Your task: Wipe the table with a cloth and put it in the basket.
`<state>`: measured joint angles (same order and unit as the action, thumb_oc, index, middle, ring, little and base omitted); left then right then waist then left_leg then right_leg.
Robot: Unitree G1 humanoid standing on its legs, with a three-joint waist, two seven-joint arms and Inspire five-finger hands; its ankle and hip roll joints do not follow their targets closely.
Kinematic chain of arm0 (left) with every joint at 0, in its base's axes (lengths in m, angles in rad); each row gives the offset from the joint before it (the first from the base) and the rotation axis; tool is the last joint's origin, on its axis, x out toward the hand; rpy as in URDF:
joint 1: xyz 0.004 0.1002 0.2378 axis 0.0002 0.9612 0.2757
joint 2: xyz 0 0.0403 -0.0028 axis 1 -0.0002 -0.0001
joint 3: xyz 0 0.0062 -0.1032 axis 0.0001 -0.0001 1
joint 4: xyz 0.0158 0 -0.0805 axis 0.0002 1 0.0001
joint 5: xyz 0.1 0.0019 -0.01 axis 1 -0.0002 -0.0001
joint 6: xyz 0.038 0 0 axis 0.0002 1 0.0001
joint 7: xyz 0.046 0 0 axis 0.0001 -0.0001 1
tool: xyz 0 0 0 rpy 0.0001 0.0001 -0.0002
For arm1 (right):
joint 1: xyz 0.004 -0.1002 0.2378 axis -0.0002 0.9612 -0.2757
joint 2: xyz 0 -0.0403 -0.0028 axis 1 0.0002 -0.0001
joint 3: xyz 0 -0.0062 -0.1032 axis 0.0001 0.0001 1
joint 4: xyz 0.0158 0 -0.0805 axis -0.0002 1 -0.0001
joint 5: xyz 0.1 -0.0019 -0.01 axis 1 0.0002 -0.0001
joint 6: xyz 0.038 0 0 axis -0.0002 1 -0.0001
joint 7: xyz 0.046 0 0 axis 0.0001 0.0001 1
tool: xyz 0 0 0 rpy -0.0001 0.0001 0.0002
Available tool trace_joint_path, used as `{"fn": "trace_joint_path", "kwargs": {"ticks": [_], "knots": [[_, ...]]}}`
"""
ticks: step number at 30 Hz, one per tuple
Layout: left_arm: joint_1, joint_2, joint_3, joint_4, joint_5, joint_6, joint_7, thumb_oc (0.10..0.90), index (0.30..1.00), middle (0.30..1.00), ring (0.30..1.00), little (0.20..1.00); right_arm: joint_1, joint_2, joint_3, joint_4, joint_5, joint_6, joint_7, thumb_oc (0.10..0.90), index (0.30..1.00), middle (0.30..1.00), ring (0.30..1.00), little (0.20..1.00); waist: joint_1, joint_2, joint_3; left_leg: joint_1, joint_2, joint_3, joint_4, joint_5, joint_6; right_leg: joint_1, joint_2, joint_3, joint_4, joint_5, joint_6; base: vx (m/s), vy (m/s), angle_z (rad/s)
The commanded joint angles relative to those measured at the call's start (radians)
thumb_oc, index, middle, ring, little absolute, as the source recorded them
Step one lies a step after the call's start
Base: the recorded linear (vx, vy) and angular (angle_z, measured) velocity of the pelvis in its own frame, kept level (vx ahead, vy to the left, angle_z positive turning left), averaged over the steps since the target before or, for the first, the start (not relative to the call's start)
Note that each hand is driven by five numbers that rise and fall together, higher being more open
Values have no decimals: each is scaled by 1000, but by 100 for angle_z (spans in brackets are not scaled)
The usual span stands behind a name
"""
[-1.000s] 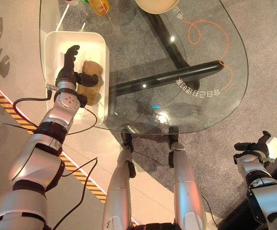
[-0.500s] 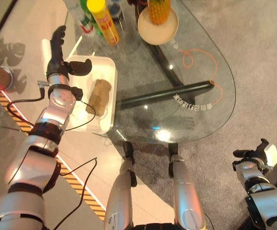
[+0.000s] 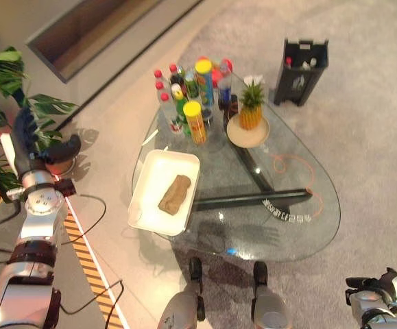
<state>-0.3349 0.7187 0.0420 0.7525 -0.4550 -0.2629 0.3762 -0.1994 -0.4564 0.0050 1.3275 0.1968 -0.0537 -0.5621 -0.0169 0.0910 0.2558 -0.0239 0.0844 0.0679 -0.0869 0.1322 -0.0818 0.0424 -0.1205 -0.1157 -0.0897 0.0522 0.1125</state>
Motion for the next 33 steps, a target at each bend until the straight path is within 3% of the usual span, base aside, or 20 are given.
{"fn": "trace_joint_path", "kwargs": {"ticks": [1,10,14,21,26,33], "knots": [[27,15,85,74,5,-92,-31,800,900,900,900,900,92,-23,-11,37,-23,-8,-34,800,900,900,900,900,33,-36,-130,29,-20,-33,0,-100,-13,-11,-31,-23,11,2,15,36,-8,19],[193,-135,95,319,37,-55,-157,800,900,900,900,900,112,10,14,50,-90,23,91,800,900,900,900,900,49,-54,-180,78,-13,-51,0,-123,-9,38,-25,-9,2,-16,16,-10,9,8],[215,-195,61,412,85,19,-244,800,900,900,900,900,111,19,32,69,-122,53,160,800,900,900,900,900,49,-61,-192,95,-8,-39,0,-129,-5,55,-20,-14,2,-22,12,0,0,0],[253,-295,-23,540,170,82,-344,800,900,900,900,900,103,46,58,100,-140,131,243,800,900,900,900,900,53,-70,-206,110,-1,-31,0,-136,-4,64,-24,-24,2,-21,19,14,3,-1],[259,-332,-97,559,287,150,-385,800,900,900,900,900,88,65,100,114,-212,185,335,800,900,900,900,900,52,-72,-206,117,6,-18,0,-139,-5,68,-27,-34,2,-22,20,4,7,0],[254,-353,-174,575,375,263,-486,800,900,900,900,900,83,91,164,91,-266,172,350,800,900,900,900,900,43,-76,-206,121,13,-4,0,-140,-5,70,-33,-39,2,-18,25,0,0,0]]}}
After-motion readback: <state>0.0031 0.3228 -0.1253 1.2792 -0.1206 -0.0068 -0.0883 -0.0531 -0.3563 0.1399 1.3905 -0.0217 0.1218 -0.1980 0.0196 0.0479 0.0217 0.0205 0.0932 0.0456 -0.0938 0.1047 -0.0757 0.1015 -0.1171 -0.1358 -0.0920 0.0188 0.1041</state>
